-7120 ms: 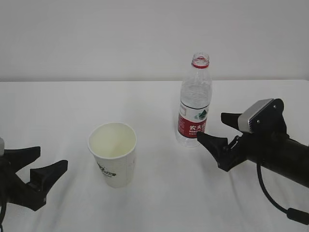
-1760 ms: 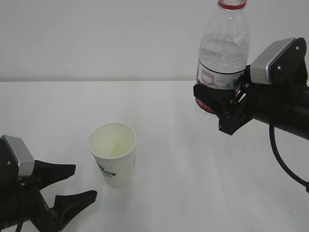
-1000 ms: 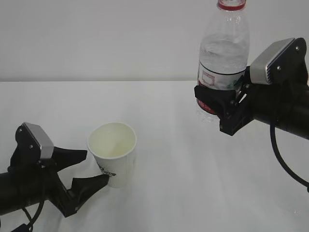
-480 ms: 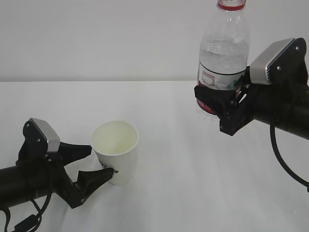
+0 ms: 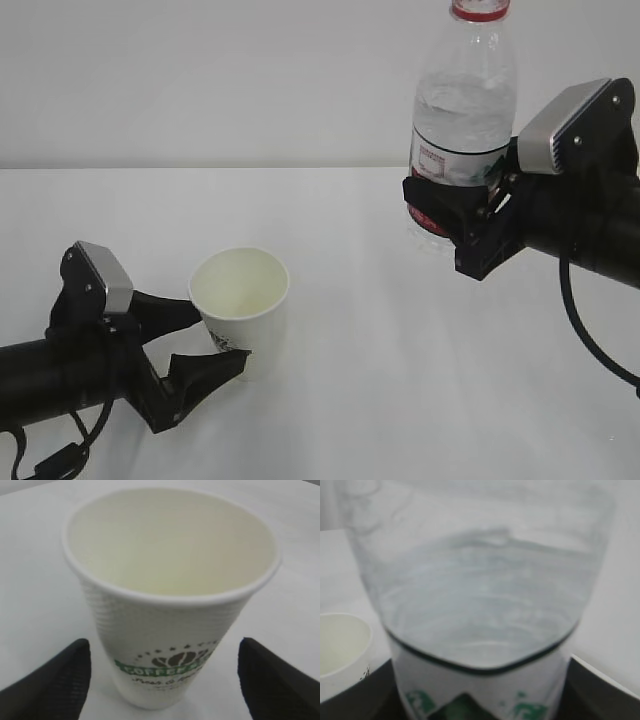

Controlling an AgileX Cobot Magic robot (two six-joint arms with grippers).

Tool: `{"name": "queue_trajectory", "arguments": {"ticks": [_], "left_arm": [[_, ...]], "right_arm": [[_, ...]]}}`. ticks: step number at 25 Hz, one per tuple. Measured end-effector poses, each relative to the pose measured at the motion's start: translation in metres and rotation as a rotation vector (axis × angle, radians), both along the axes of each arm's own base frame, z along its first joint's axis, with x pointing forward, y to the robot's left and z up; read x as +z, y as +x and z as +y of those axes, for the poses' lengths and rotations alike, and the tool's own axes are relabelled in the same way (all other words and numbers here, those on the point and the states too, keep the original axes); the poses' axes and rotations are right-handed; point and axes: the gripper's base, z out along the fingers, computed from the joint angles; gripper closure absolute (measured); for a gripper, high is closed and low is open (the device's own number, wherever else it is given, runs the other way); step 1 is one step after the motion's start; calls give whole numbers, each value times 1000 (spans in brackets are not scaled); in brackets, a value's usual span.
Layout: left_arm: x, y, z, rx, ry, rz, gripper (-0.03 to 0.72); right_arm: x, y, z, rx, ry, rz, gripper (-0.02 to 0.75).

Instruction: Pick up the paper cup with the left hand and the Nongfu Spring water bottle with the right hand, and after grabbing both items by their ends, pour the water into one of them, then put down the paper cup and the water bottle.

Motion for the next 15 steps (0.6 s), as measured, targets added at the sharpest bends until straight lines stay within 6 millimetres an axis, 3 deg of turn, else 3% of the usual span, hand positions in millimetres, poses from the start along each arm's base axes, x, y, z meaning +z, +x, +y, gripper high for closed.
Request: {"name": "queue_trajectory", "arguments": {"ticks": [15], "left_arm": [[7, 17, -8, -46, -20, -61, -3]], "right_arm": [[0, 0, 0, -3, 2, 1, 267]]}}
